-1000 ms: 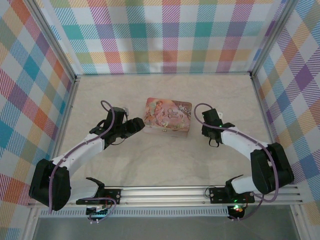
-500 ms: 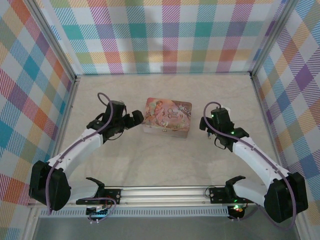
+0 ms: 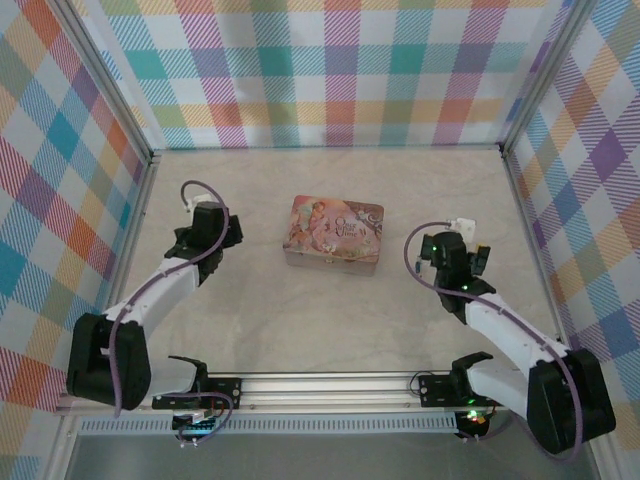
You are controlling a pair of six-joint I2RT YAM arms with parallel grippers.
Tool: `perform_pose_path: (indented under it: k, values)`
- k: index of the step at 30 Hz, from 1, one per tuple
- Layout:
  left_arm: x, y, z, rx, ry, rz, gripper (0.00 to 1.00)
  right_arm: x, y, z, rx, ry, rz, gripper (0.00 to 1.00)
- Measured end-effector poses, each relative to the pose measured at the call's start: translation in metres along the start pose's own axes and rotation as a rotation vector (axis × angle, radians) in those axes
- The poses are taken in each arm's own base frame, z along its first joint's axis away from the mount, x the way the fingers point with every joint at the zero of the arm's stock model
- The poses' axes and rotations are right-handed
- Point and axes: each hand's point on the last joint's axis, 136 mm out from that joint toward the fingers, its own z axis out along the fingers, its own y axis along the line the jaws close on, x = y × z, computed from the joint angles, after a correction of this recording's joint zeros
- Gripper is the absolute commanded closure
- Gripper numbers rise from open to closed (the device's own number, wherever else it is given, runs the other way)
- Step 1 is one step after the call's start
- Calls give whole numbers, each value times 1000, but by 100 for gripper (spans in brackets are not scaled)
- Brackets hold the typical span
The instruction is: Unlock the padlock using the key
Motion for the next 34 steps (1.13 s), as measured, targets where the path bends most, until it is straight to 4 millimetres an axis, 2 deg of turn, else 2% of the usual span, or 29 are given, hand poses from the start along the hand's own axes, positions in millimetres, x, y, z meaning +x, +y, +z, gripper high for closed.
perform_pose_path:
  k: [2,7,10,15,18,21,24,34]
  values:
    - [11,9,16,-36,14,7,0,2,-4,9,26,-13,-6,0]
    - [43,7,42,-35,21,43,0,24,-8,33,40,-3,-20,0]
    - [56,7,44,-16,0,57,0,31,-7,42,8,-13,-23,0]
    - [62,1,45,64,-106,71,0,22,-6,60,-96,-76,59,0]
    - [68,-3,55,103,-112,70,0,29,6,75,-184,-36,54,0]
    - [60,-2,57,119,-143,52,0,35,20,81,-247,-22,46,0]
    - [51,-5,55,139,-177,44,0,31,29,78,-293,-39,41,0]
    - [45,-8,54,158,-202,36,0,27,38,76,-345,-51,35,0]
